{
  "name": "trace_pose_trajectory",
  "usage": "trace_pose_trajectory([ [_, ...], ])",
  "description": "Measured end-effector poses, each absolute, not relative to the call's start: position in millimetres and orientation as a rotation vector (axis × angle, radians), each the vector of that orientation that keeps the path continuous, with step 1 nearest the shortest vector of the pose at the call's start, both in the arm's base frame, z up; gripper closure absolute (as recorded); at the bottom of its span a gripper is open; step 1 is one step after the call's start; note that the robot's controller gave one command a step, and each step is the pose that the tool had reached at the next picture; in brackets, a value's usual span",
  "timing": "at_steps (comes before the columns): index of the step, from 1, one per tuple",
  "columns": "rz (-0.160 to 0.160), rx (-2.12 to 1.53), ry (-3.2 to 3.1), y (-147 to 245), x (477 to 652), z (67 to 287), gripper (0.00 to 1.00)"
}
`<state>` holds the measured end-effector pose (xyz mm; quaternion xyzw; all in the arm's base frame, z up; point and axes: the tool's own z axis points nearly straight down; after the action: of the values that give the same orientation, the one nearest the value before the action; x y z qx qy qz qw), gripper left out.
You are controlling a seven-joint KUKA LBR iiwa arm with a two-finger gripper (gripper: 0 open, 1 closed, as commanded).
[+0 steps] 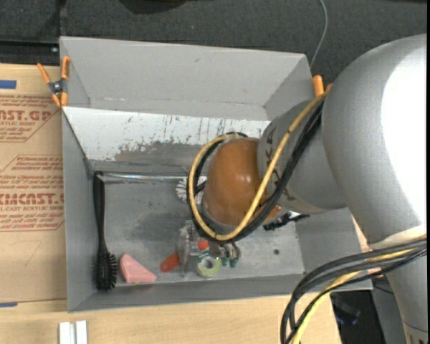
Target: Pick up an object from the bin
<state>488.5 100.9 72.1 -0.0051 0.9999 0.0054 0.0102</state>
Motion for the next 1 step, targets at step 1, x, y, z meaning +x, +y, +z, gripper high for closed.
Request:
trace_pose_trajectory([
  [1,0.014,-0.074,3.128,106.1,506.7,71.5,1.0],
])
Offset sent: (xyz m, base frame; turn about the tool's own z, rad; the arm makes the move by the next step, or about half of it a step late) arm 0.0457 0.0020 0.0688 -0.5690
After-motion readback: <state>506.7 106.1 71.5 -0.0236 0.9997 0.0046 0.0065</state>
